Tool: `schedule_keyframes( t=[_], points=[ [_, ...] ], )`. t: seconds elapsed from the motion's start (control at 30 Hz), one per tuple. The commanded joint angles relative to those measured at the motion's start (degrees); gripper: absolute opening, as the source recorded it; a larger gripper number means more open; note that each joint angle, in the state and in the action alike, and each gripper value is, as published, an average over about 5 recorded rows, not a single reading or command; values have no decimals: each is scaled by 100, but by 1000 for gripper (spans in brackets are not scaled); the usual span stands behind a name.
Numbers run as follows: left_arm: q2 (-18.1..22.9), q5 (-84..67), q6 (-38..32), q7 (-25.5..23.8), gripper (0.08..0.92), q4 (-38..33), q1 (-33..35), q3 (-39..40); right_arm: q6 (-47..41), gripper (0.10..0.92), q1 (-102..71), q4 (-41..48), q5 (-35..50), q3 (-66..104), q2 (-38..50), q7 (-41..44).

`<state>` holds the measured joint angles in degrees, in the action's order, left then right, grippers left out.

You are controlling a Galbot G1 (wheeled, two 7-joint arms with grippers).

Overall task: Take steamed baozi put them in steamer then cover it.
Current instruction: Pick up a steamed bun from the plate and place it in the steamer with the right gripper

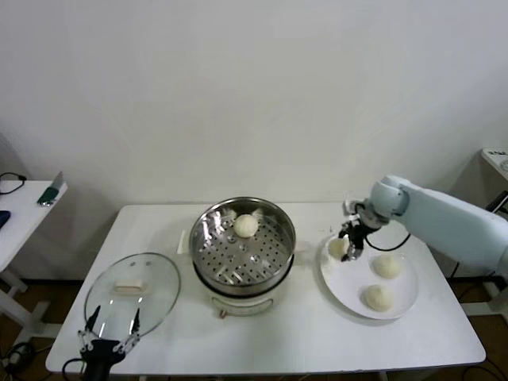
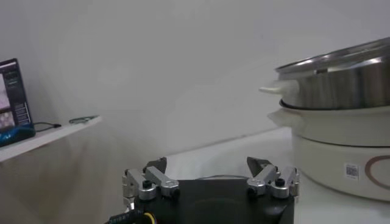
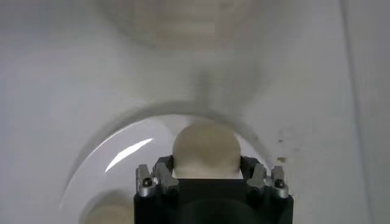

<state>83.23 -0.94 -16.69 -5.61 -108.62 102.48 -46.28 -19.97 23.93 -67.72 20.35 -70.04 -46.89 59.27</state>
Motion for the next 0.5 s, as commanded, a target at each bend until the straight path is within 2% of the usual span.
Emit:
schedule_keyframes(
  t=[0.03,0.23,0.5],
  points=[
    [11,73,42,-6,823,-105,-2,41,0,696,2213,-163,1348,-1274,-313,50],
    [62,150,82,8,823,-164,-32,148,-272,696,2999,-190,2492,-1645,-1009,-35],
    [-38,47,124,35,823,-278,70,241,-730,696,2799,-131,3008,-1447,-2358,-408]
  ],
)
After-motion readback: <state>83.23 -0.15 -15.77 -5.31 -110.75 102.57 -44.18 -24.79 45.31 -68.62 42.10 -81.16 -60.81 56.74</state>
